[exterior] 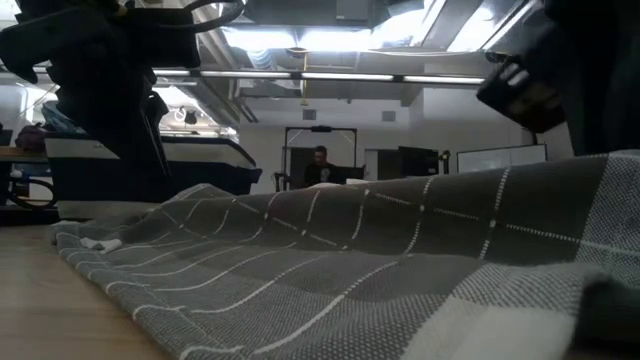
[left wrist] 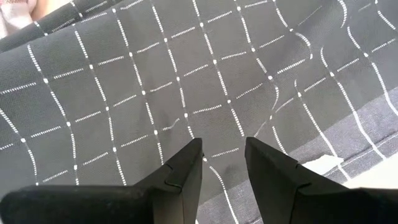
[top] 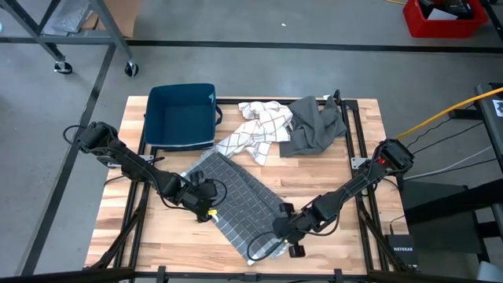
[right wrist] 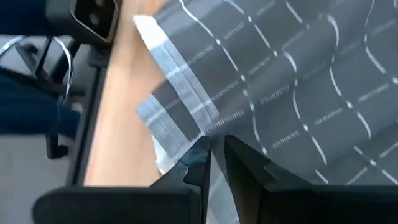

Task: Fold towel
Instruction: Fold the gray patterned towel

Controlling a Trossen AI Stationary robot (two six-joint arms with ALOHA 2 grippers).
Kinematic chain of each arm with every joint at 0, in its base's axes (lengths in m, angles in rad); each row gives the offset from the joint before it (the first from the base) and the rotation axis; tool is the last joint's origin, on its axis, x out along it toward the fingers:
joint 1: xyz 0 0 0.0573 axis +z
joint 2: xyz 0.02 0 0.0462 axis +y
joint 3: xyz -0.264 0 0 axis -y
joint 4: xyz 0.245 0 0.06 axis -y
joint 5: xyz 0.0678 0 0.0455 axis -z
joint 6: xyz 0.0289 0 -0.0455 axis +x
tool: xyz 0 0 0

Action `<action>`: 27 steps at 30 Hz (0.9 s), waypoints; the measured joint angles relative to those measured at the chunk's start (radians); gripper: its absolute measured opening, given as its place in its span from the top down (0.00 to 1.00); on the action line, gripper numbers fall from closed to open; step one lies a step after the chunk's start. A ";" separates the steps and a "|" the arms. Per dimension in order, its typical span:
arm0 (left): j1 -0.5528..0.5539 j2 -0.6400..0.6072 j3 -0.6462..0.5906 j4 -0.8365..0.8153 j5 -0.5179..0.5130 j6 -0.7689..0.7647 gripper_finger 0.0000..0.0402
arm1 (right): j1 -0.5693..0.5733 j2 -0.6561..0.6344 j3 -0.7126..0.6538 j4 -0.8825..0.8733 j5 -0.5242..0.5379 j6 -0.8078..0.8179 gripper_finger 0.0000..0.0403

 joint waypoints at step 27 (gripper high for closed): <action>0.000 0.000 0.000 0.000 0.000 0.000 0.71 | -0.009 0.000 0.018 -0.064 0.183 0.076 0.87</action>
